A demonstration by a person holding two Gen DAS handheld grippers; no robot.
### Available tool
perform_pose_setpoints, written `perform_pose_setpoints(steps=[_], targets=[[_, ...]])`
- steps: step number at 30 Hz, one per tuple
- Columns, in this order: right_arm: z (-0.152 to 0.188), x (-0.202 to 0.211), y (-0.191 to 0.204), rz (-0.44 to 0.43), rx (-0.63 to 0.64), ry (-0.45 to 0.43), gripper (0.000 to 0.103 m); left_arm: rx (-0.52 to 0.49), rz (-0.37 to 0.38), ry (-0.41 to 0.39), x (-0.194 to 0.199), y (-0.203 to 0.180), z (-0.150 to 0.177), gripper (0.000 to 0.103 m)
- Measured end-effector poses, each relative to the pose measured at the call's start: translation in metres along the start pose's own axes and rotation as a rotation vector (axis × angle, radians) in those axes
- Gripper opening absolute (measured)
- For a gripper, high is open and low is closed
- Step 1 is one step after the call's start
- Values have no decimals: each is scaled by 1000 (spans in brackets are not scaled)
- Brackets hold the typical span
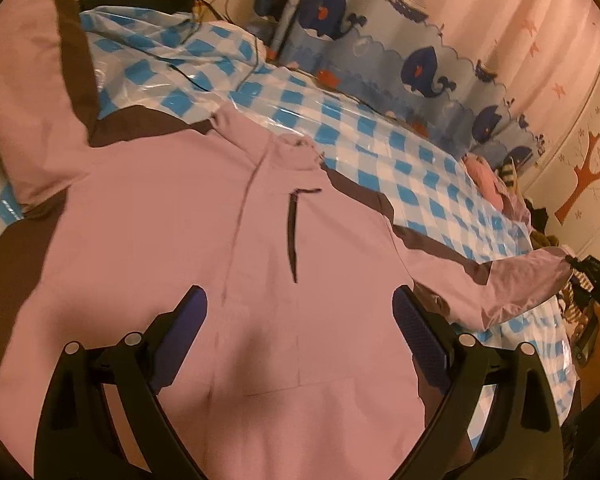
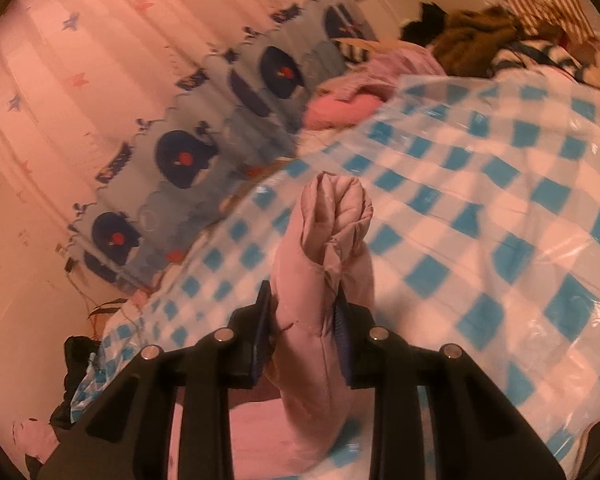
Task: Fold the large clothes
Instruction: 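Grasp the sleeve cuff with the right gripper and lift it, then fold the held sleeve across the jacket front with the right gripper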
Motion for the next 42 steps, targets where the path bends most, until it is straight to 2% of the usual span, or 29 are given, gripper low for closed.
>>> perform_pose_setpoints(steps=[7, 12, 18, 28, 33, 42], targets=[[17, -1, 109, -82, 118, -9, 25, -29, -21, -20, 26, 19, -5, 90], [41, -4, 187, -149, 215, 4, 24, -3, -24, -22, 41, 41, -11, 90], [83, -4, 286, -250, 328, 33, 23, 48, -26, -50, 63, 72, -21, 91], [163, -11, 418, -385, 483, 103, 23, 126, -35, -71, 91, 116, -30, 91], [214, -25, 461, -421, 532, 158, 23, 170, -34, -80, 102, 136, -34, 91], [293, -60, 492, -437, 576, 253, 23, 225, -25, -89, 113, 158, -39, 92]])
Point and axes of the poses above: each gripper's, at about its wrist camera, not at the fingertips, and x roughly against the way its jaws point, y to its left, z to its underside, the point moved 4 cm from there along -x, roughly the way its jaws point, and after that the axes turned 2 degrees about y, right-handed, at the moved point
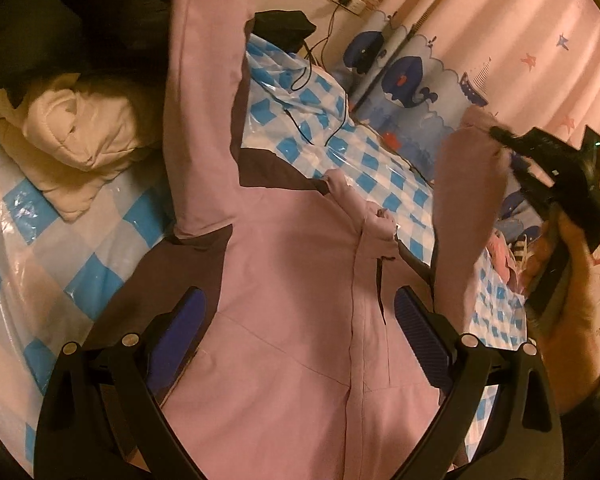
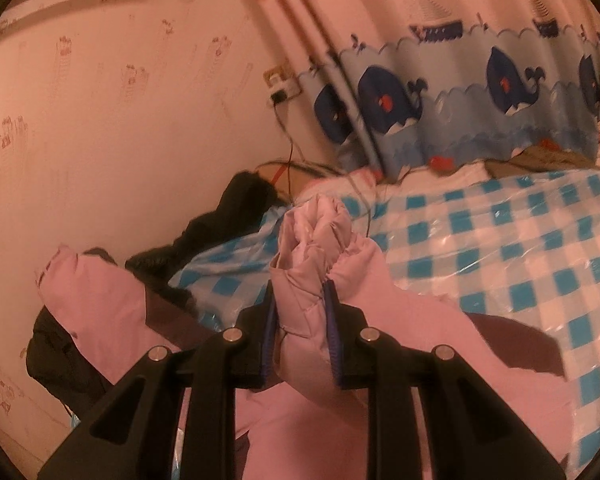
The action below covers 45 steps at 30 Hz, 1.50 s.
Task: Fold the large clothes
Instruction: 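Fold the held sleeve across the jacket front with the right gripper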
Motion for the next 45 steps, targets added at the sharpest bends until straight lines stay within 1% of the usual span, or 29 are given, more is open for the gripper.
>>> perform_pose_setpoints(steps=[6, 10, 18, 24, 36, 37, 39, 40, 41, 43, 44, 45], targets=[[24, -34, 12, -18, -12, 50, 23, 19, 2, -2, 1, 6, -3, 92], [47, -59, 19, -28, -7, 95, 23, 31, 2, 0, 0, 11, -4, 92], [99, -112, 31, -24, 21, 205, 23, 70, -15, -23, 7, 24, -11, 92], [137, -146, 30, -8, 17, 269, 23, 104, -22, -31, 9, 34, -15, 92], [176, -191, 21, 9, -35, 333, 23, 116, -25, -17, 5, 38, -16, 92], [180, -195, 20, 9, -41, 348, 26, 114, -26, -16, 5, 38, -16, 92], [193, -207, 16, 8, -67, 407, 32, 111, -26, -15, 4, 37, -16, 92], [197, -210, 16, -1, -77, 426, 39, 108, -27, -15, 4, 36, -16, 92], [201, -212, 17, -19, -85, 446, 42, 104, -30, -14, 4, 36, -16, 92], [201, -203, 23, -58, -79, 449, 54, 99, -33, -12, 3, 36, -15, 92], [198, -195, 26, -79, -71, 439, 58, 99, -33, -10, 3, 37, -15, 92], [193, -181, 29, -104, -57, 414, 58, 100, -34, -10, 3, 37, -15, 92]])
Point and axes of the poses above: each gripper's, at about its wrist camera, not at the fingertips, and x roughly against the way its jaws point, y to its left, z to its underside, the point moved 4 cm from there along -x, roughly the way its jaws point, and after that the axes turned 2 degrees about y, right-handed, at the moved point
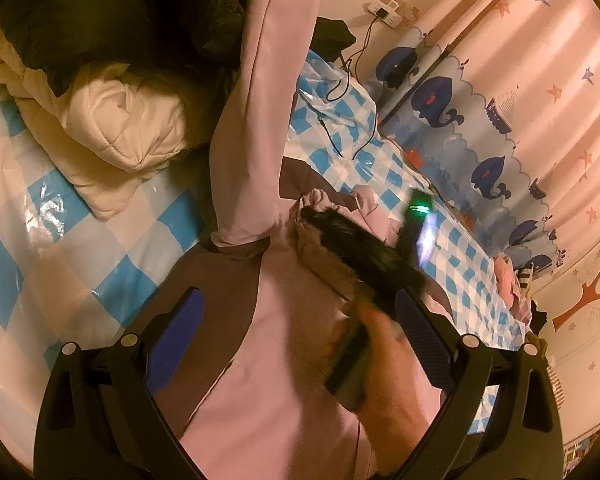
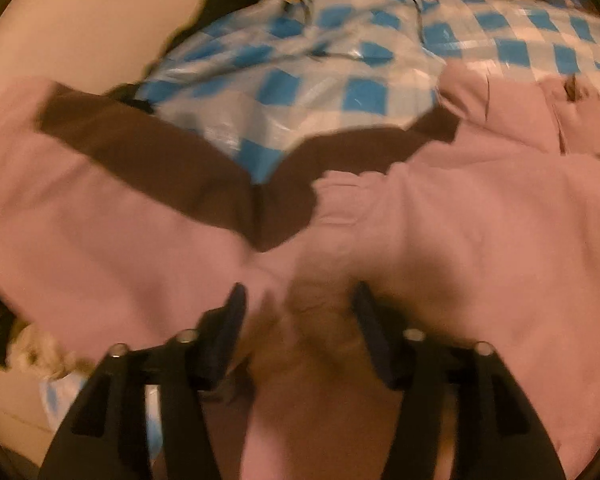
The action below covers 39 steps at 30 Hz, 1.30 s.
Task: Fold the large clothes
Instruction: 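Fold the held sleeve across the jacket front with the right gripper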
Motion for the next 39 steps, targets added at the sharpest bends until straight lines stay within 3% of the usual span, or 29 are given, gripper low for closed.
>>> perform_pose_setpoints(steps=[3, 6, 11, 13, 15, 17, 19, 21, 23, 25, 27, 30, 32, 34, 39], targets=[[5, 46, 1, 1, 50, -93, 65, 7, -1, -3, 1, 2, 0, 92], [13, 101, -27, 79, 41, -196, 68, 12, 1, -2, 2, 3, 0, 92], [31, 154, -123, 272, -125, -245, 70, 5, 1, -1, 3, 0, 1, 92], [37, 157, -151, 318, -180, -229, 70, 4, -2, -2, 2, 0, 2, 92], [47, 136, -180, 351, -224, -112, 71, 4, -4, 0, 1, -1, 2, 93], [54, 122, -185, 370, -192, -40, 72, 0, -7, 2, 0, -2, 3, 93], [52, 129, -180, 362, -175, -45, 72, -7, -13, 9, -3, -4, 5, 93], [45, 146, -176, 343, -165, -116, 72, -16, -17, 14, -4, -5, 6, 93], [34, 173, -173, 393, -147, -227, 75, -20, -21, 14, -5, -6, 6, 93], [28, 189, -185, 437, -183, -281, 82, -19, -22, 12, -5, -6, 5, 93], [27, 191, -210, 479, -252, -258, 83, -20, -24, 13, -6, -7, 6, 93], [40, 151, -257, 493, -326, -27, 84, -22, -21, 17, -7, -8, 6, 93], [38, 153, -249, 533, -283, -20, 84, -28, -21, 18, -7, -9, 7, 93], [33, 162, -235, 516, -275, -70, 84, -30, -21, 18, -7, -9, 7, 93], [20, 157, -157, 454, -87, -173, 84, -23, -23, 17, -7, -7, 7, 93]])
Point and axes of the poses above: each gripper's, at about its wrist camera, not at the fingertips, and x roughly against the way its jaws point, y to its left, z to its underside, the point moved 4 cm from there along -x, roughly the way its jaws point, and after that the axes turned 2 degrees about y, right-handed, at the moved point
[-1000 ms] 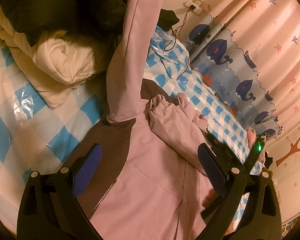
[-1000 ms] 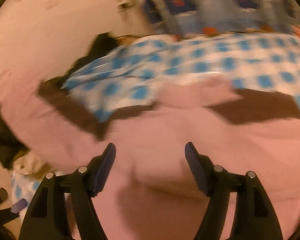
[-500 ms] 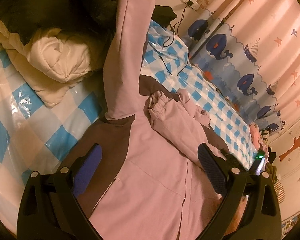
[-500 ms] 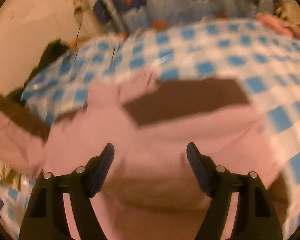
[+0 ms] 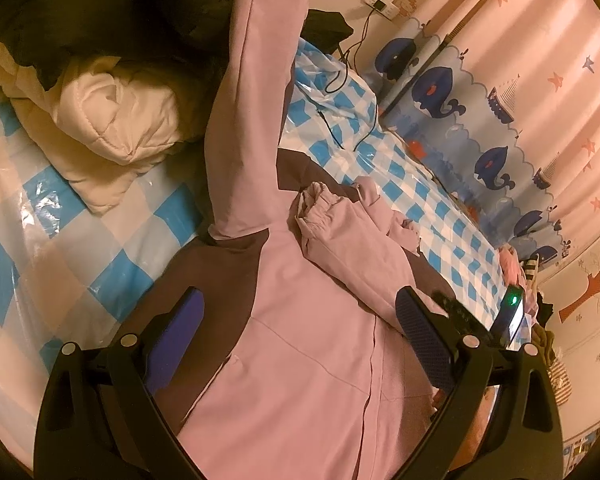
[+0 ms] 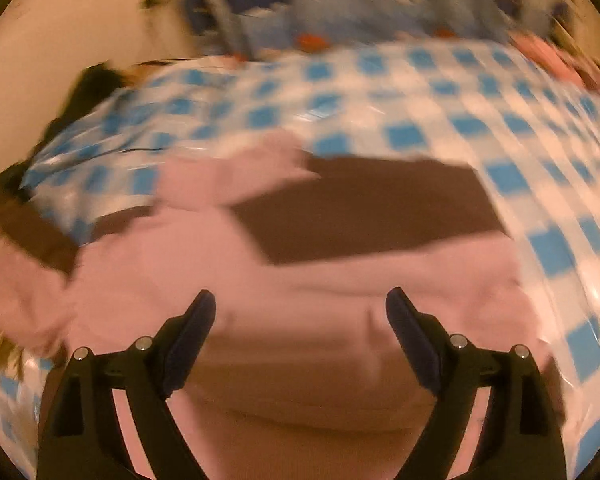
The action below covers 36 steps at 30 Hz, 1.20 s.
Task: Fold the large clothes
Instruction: 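Fold the held sleeve across the jacket front with the right gripper, then grasp the other sleeve cuff with the left gripper and lift it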
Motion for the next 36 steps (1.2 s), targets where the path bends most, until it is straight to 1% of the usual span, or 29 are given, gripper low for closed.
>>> perform_pose_setpoints(steps=[1, 3, 5, 6, 7, 8, 9, 10, 11, 12, 13, 15, 17, 18, 19, 21, 22, 23, 24, 25, 27, 28, 29, 31, 32, 34, 36], targets=[[-1, -1, 23, -26, 40, -3, 84, 0, -1, -1, 0, 0, 0, 93], [-2, -10, 56, -51, 92, 7, 84, 2, -3, -4, 1, 2, -1, 93], [1, -28, 76, -53, 136, 41, 84, 8, -4, -7, 2, 4, -3, 93], [6, -42, 85, -36, 160, 75, 85, 12, -3, -8, 3, 5, -3, 93], [11, -55, 88, -18, 177, 114, 90, 15, -2, -9, 3, 6, -4, 93], [22, -77, 92, 9, 201, 195, 91, 16, -2, -11, 4, 7, -5, 93], [30, -89, 95, 44, 228, 233, 92, 14, -2, -11, 4, 7, -5, 93], [32, -89, 95, 50, 238, 226, 92, 12, -3, -10, 4, 7, -5, 93], [32, -84, 93, 32, 218, 217, 92, 9, -4, -10, 4, 8, -6, 93], [31, -77, 90, -11, 187, 206, 92, 5, -6, -13, 5, 8, -6, 93], [29, -63, 85, -64, 150, 188, 92, 0, -11, -19, 6, 8, -7, 93], [32, -33, 73, -126, 119, 140, 92, -19, -24, -54, 13, 7, -10, 93], [43, -2, 57, -178, 101, 97, 92, -38, -36, -120, 27, 6, -15, 93], [49, 9, 51, -187, 99, 81, 92, -47, -38, -155, 35, 5, -17, 93], [63, 29, 34, -194, 95, 51, 92, -57, -34, -196, 45, 5, -19, 93], [84, 48, 13, -199, 81, 18, 92, -78, -21, -264, 64, 2, -24, 93], [96, 55, -3, -194, 69, 3, 92, -99, -19, -318, 78, 1, -30, 93], [107, 56, -19, -194, 45, 6, 93, -110, -22, -364, 90, 0, -37, 93], [119, 50, -34, -208, 7, 33, 93, -116, -21, -400, 99, -1, -45, 93], [126, 45, -43, -237, -23, 55, 93, -118, -22, -426, 108, -1, -57, 93], [133, 43, -52, -305, -72, 40, 93, -125, -52, -455, 124, -6, -94, 93], [133, 42, -52, -312, -79, 42, 95, -142, -68, -469, 134, -11, -119, 93], [132, 41, -50, -315, -77, 47, 96, -151, -92, -483, 140, -14, -135, 93], [132, 37, -44, -300, -59, 49, 97, -173, -168, -510, 152, -21, -180, 93], [132, 36, -42, -293, -52, 55, 97, -171, -192, -515, 155, -23, -194, 93], [132, 37, -43, -296, -67, 56, 97, -140, -242, -492, 154, -19, -234, 94], [130, 35, -46, -316, -104, 60, 97, -118, -329, -483, 147, -14, -259, 94]])
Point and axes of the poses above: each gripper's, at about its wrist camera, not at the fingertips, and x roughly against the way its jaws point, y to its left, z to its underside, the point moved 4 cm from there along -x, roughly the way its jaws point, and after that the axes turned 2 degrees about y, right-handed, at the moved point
